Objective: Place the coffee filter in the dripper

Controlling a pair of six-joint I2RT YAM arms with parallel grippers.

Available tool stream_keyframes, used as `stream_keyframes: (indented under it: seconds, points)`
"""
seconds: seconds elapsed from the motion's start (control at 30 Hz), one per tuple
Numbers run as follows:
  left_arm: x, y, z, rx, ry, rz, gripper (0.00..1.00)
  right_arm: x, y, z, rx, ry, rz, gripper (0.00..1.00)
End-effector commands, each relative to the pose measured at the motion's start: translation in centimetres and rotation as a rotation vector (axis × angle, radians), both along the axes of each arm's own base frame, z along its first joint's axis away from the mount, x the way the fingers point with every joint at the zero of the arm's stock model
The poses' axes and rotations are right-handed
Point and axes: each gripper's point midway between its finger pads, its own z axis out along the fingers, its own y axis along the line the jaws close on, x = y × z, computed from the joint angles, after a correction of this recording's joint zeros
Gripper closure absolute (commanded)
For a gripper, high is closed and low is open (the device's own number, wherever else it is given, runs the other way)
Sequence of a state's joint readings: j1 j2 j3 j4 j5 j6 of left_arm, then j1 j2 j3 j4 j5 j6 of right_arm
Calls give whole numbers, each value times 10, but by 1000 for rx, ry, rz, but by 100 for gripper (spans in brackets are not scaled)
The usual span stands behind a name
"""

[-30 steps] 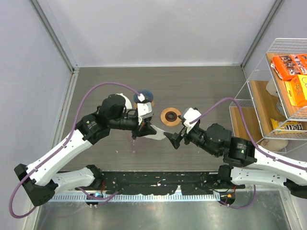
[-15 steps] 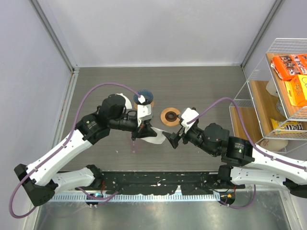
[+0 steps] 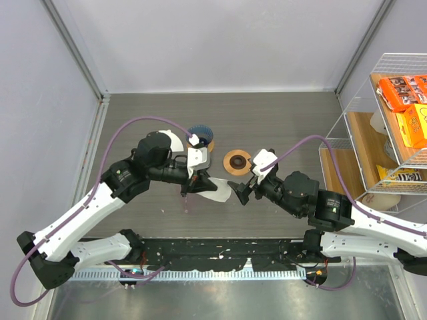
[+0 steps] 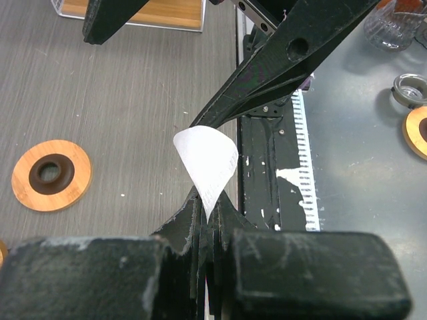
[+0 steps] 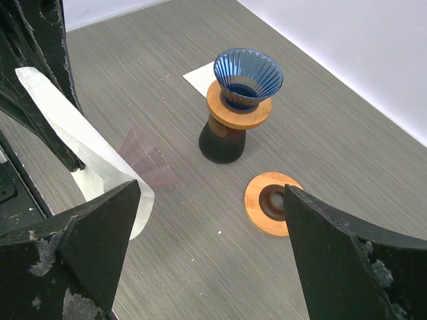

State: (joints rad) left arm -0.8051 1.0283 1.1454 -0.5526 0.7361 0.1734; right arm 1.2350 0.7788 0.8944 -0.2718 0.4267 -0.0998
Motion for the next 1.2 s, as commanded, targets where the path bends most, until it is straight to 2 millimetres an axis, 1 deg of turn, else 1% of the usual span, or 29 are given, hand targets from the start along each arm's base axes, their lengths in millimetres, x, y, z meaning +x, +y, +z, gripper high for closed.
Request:
stream_keyframes:
  seconds: [0.0, 0.17, 0.27, 0.37, 0.43, 0.53, 0.67, 0.7, 0.8, 0.9, 0.97, 1.07, 1.17]
  points:
    - [-7, 1, 8, -26, -25, -44, 100, 0, -4, 28, 65, -31, -7, 5]
    - [-12, 2, 4, -17, -34, -81, 100, -4, -1, 29, 57, -42, 30, 4]
    - [-12, 2, 0, -4, -46, -97, 100, -18, 7, 29, 54, -36, 128, 4]
    - [-13, 2, -1, 1, -55, -122, 100, -26, 9, 29, 58, -32, 176, 3]
    - [-14, 0, -2, 3, -52, -135, 100, -27, 9, 30, 59, -32, 182, 3]
    - [-13, -1, -2, 14, -48, -141, 100, -24, 10, 29, 54, -30, 167, 2]
    - [-16, -2, -4, 19, -42, -165, 100, -21, 13, 27, 38, -29, 158, 0]
    - [-16, -3, -2, 15, -51, -171, 100, -21, 15, 27, 32, -29, 165, 3]
    - [-18, -1, -3, 18, -58, -177, 100, -24, 19, 25, 23, -29, 191, 7]
    - [-18, -1, -2, 16, -75, -183, 100, -32, 24, 20, 11, -19, 245, 9]
    - [-19, -1, -2, 14, -81, -191, 100, -35, 25, 17, 0, -12, 267, 13]
    - [-22, 0, 0, 7, -91, -215, 100, -41, 29, 12, -14, -5, 304, 19]
    - [-28, 1, 2, -6, -101, -247, 100, -45, 34, 8, -27, 7, 338, 21]
